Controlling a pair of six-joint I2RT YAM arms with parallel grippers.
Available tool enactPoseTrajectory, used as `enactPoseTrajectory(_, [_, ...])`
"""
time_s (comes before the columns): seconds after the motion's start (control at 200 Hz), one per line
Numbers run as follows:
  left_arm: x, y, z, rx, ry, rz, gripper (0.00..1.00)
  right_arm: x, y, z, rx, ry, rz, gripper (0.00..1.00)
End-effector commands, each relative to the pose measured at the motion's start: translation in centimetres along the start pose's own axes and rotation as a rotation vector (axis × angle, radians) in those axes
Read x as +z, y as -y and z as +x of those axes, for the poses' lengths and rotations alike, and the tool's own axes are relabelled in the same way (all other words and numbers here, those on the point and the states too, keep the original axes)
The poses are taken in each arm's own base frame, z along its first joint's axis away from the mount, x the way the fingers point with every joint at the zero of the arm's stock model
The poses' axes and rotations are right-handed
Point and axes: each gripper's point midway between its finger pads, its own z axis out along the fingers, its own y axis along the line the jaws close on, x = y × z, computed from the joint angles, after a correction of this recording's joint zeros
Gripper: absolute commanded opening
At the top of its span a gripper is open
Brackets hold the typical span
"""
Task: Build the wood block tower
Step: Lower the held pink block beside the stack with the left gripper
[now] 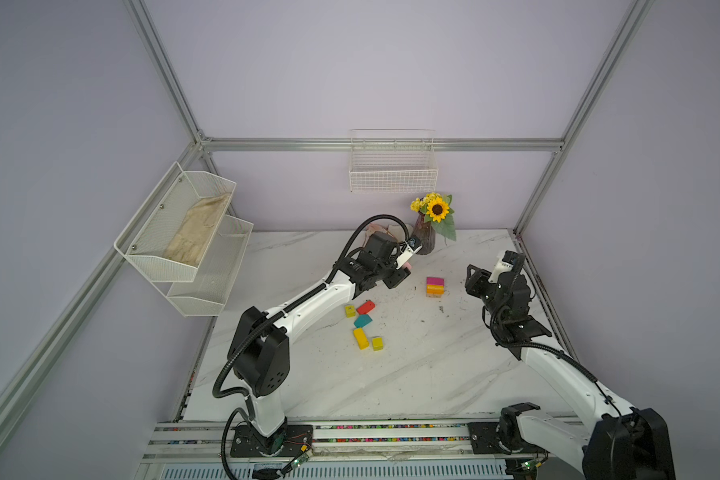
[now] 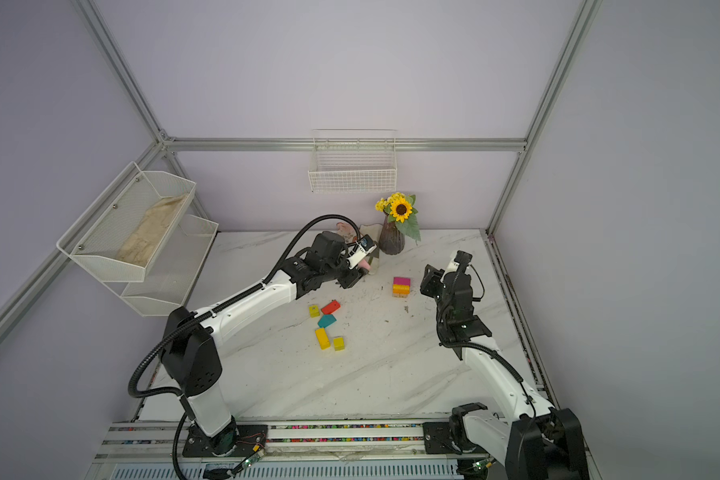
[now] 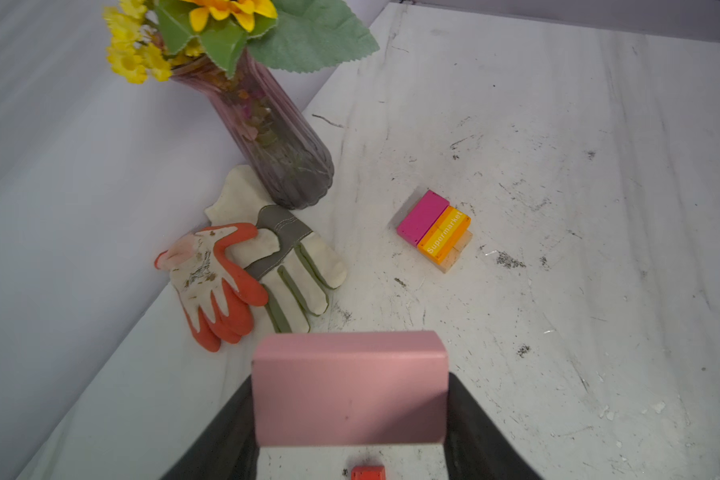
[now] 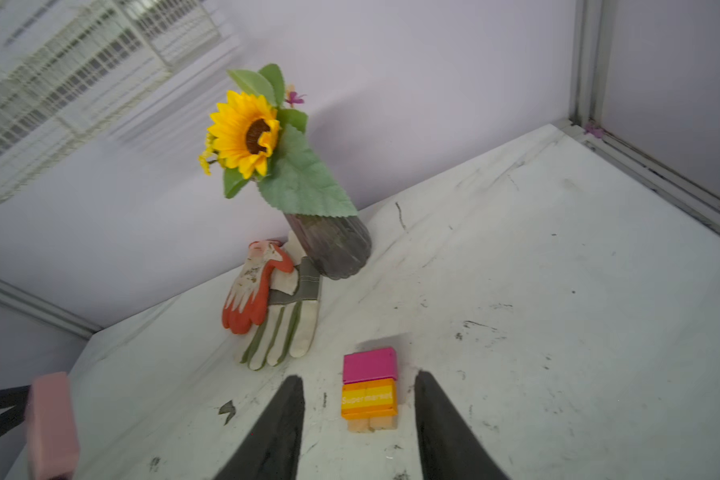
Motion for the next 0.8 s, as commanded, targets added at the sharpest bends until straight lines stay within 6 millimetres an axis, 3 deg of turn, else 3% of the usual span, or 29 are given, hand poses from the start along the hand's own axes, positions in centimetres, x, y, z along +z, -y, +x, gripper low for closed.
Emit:
enactPoseTrajectory(0.0, [-0.4,0.9,-3.9,0.116,0.073,0.122,0.12,0.9,1.6,1.0,0.063,-0.037,-0.021,0.43])
enactPoseTrajectory(0.195, [3.4,2.6,-3.9,0.224,0.021,0.271,0.11,0.6,4.1,0.2,0.114,0.034,0.027,0.43])
enactPoseTrajectory(0.31, [4.5,3.4,-4.1,0.318,0.025,0.341,0.12,0.3,4.8,0.0,0.130,0.075,0.032,0.44])
enactPoseTrajectory(0.54, [6.0,4.6,-3.0,0.579,0.058,0.410,0.10,0.8,4.7,0.0,0.137,0.103,0.003,0.45])
enactPoseTrajectory(0.795, [8.5,5.1,-1.6,0.722,0.059,0.468,0.10,1.2,5.1,-0.1,0.138,0.132,0.013,0.45])
